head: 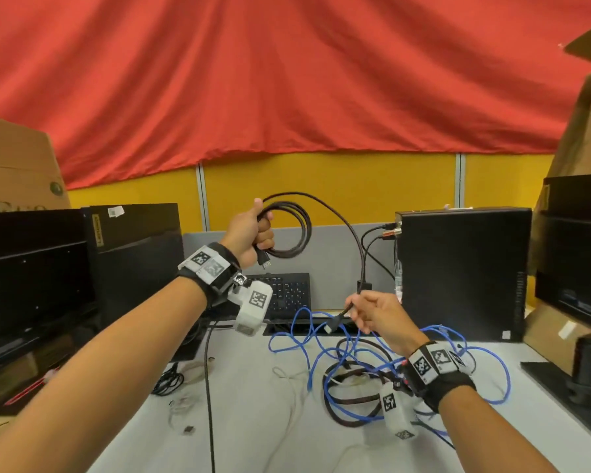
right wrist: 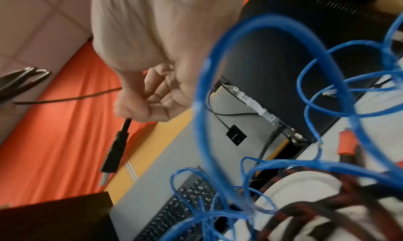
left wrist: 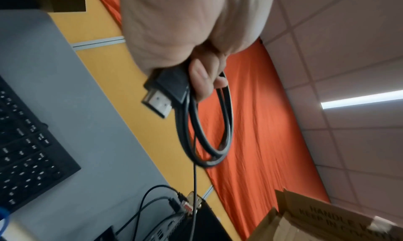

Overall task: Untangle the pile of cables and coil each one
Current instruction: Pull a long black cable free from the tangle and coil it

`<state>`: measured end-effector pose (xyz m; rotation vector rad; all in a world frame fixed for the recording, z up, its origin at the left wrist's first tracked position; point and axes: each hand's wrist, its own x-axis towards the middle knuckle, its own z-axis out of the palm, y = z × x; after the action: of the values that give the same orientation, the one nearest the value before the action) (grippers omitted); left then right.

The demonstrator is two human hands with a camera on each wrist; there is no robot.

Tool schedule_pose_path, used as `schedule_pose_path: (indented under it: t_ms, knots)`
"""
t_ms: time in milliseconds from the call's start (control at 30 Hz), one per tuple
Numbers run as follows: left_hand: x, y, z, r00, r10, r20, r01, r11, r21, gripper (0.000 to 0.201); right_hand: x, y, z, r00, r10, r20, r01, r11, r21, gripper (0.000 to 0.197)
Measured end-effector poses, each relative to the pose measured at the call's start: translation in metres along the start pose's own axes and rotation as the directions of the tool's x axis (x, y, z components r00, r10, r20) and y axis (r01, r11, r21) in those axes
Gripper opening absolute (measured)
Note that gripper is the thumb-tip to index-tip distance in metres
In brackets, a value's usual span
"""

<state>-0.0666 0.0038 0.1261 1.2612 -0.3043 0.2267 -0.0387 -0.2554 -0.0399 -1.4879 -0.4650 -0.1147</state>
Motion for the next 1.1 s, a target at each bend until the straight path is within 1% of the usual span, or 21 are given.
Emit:
schedule_pose_path:
  t_ms: [67, 100, 167, 200, 300, 367, 400, 467, 533, 600, 633, 667, 700, 733, 767, 800, 867, 933, 967, 1033, 1100]
  knots:
    - [-0.008, -0.009, 0.004, 0.991, -0.106, 0.077, 0.102, 0.993, 0.055, 0.047, 0.005, -0.009, 0.008, 0.996, -0.014, -0.090, 0.016, 1.000, 0.025, 0.025]
    - [-0.013, -0.014, 0.007, 0.982, -0.147, 0.120, 0.140, 0.988, 0.069, 0.047, 0.007, -0.015, 0.011, 0.990, -0.007, -0.139, 0.016, 0.998, 0.067, 0.025]
    - [-0.022, -0.022, 0.015, 0.966, -0.182, 0.182, 0.172, 0.983, 0.067, 0.048, 0.011, -0.028, 0.017, 0.982, 0.035, -0.186, 0.003, 0.980, 0.199, 0.025]
    - [-0.026, -0.026, 0.019, 0.964, -0.176, 0.198, 0.167, 0.984, 0.061, 0.049, 0.012, -0.035, 0.021, 0.983, 0.054, -0.176, -0.004, 0.962, 0.273, 0.024]
    - [-0.033, -0.040, 0.033, 0.974, -0.143, 0.173, 0.133, 0.989, 0.067, 0.050, 0.011, -0.052, 0.032, 0.991, 0.076, -0.112, -0.019, 0.895, 0.447, 0.022]
    - [-0.035, -0.048, 0.039, 0.988, -0.104, 0.116, 0.092, 0.990, 0.103, 0.050, 0.009, -0.061, 0.037, 0.993, 0.087, -0.075, -0.039, 0.867, 0.497, 0.024]
    - [-0.035, -0.050, 0.040, 0.993, -0.081, 0.084, 0.069, 0.989, 0.128, 0.049, 0.008, -0.065, 0.039, 0.994, 0.096, -0.052, -0.058, 0.866, 0.496, 0.026]
    - [-0.036, -0.059, 0.039, 0.999, -0.028, 0.030, 0.022, 0.982, 0.185, 0.047, 0.006, -0.069, 0.043, 0.988, 0.149, -0.029, -0.122, 0.890, 0.439, 0.032]
    - [-0.035, -0.070, 0.038, 0.999, 0.033, -0.002, -0.031, 0.973, 0.231, 0.046, 0.007, -0.070, 0.049, 0.978, 0.197, -0.068, -0.166, 0.932, 0.322, 0.043]
    - [-0.034, -0.080, 0.037, 0.997, 0.068, -0.046, -0.054, 0.966, 0.252, 0.045, 0.007, -0.071, 0.056, 0.977, 0.194, -0.086, -0.176, 0.968, 0.180, 0.052]
    - [-0.033, -0.082, 0.035, 0.994, 0.084, -0.066, -0.063, 0.962, 0.267, 0.045, 0.005, -0.071, 0.058, 0.985, 0.165, -0.055, -0.158, 0.981, 0.115, 0.051]
    - [-0.031, -0.084, 0.034, 0.993, 0.092, -0.077, -0.067, 0.955, 0.290, 0.045, 0.002, -0.071, 0.060, 0.992, 0.124, -0.002, -0.124, 0.991, 0.058, 0.044]
    - [-0.030, -0.086, 0.033, 0.992, 0.097, -0.077, -0.068, 0.946, 0.318, 0.045, -0.001, -0.070, 0.060, 0.995, 0.090, 0.054, -0.090, 0.996, -0.001, 0.031]
    - [-0.028, -0.087, 0.031, 0.993, 0.096, -0.068, -0.067, 0.936, 0.346, 0.046, -0.003, -0.069, 0.059, 0.993, 0.071, 0.095, -0.066, 0.996, -0.061, 0.026]
    - [-0.028, -0.089, 0.030, 0.994, 0.095, -0.057, -0.067, 0.926, 0.372, 0.047, -0.005, -0.065, 0.058, 0.992, 0.073, 0.104, -0.060, 0.991, -0.119, 0.031]
    - [-0.027, -0.090, 0.030, 0.993, 0.104, -0.048, -0.076, 0.912, 0.402, 0.047, -0.005, -0.062, 0.058, 0.994, 0.075, 0.084, -0.062, 0.987, -0.151, 0.032]
    - [-0.026, -0.094, 0.030, 0.988, 0.149, -0.048, -0.107, 0.868, 0.485, 0.048, -0.007, -0.061, 0.062, 0.994, 0.110, 0.020, -0.106, 0.984, -0.143, 0.023]
    - [-0.024, -0.096, 0.030, 0.981, 0.188, -0.046, -0.129, 0.811, 0.570, 0.049, -0.009, -0.061, 0.067, 0.987, 0.158, -0.007, -0.157, 0.979, -0.129, 0.018]
    - [-0.022, -0.096, 0.030, 0.982, 0.184, -0.044, -0.123, 0.799, 0.588, 0.050, -0.010, -0.062, 0.068, 0.984, 0.180, -0.008, -0.180, 0.972, -0.151, 0.017]
    - [-0.020, -0.093, 0.026, 0.990, 0.134, -0.049, -0.083, 0.822, 0.564, 0.053, -0.013, -0.063, 0.066, 0.975, 0.220, 0.013, -0.212, 0.953, -0.215, 0.020]
    - [-0.017, -0.086, 0.020, 0.993, 0.083, -0.085, -0.028, 0.859, 0.512, 0.057, -0.017, -0.063, 0.064, 0.957, 0.270, 0.103, -0.229, 0.925, -0.303, 0.030]
